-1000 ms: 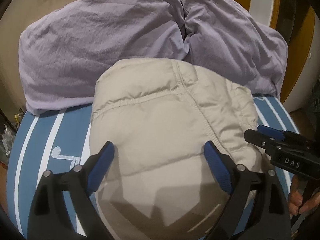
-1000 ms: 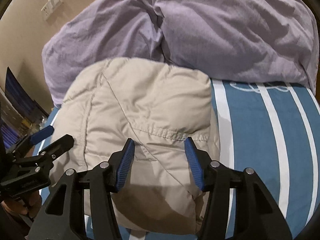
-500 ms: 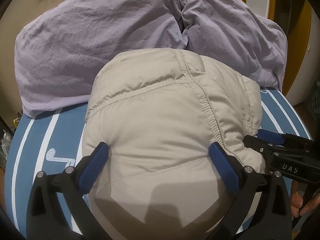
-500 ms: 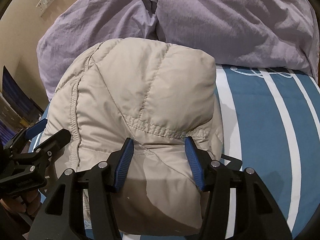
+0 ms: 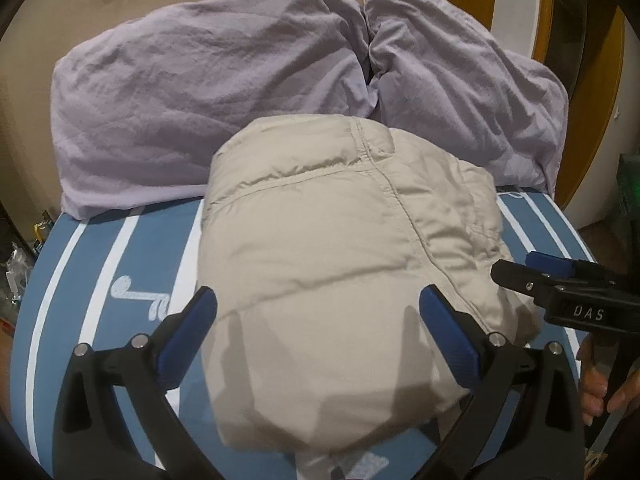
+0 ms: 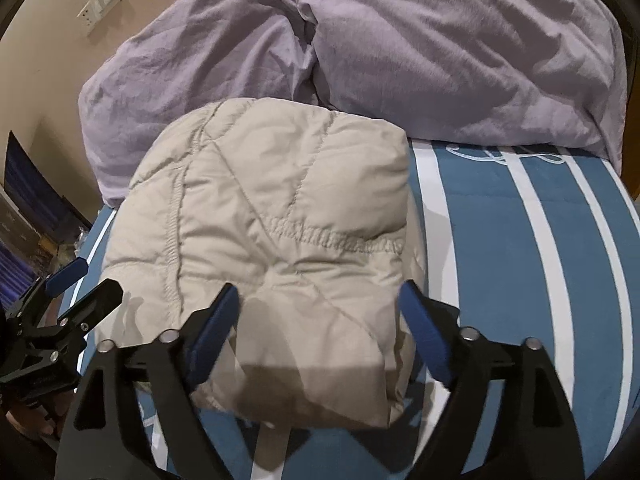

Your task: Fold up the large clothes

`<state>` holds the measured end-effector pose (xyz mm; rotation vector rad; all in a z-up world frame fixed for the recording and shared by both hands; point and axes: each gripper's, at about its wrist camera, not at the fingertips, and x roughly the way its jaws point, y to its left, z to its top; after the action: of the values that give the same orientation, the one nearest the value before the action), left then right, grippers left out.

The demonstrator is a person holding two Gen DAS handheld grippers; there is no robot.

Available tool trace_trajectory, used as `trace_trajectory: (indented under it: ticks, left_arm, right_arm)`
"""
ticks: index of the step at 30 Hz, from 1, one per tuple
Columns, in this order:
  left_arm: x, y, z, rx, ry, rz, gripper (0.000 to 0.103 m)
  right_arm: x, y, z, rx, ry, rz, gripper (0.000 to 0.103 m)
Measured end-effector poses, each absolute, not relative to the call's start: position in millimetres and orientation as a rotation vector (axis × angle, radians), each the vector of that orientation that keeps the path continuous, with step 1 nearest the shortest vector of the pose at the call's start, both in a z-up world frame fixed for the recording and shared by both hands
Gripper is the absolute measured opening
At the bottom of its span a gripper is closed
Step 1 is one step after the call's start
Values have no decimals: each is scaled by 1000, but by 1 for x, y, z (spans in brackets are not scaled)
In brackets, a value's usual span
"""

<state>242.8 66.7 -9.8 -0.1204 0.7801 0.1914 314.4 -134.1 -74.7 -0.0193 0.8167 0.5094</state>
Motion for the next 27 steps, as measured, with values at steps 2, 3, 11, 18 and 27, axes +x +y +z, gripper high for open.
trace_trajectory:
  ticks: [2,3,11,18,27]
  left_arm:
    - [233,65,-5,-130,771,194,101]
    - [228,64,-3,-135,768,195,100]
    - [187,55,14,-162,755,183,101]
    - [155,52,20,-187,758,163,101]
    - [118,48,25,-235,765,125,101]
  right_arm:
    - [306,-135,-71,-21,815,515,94]
    - [303,-136,-70,-23,816,514,97]
    - [268,-140,-64,-39,848,480,102]
    - [233,-145,-63,-72,882,466,102]
    - [188,-157,-54,-57,885,475,102]
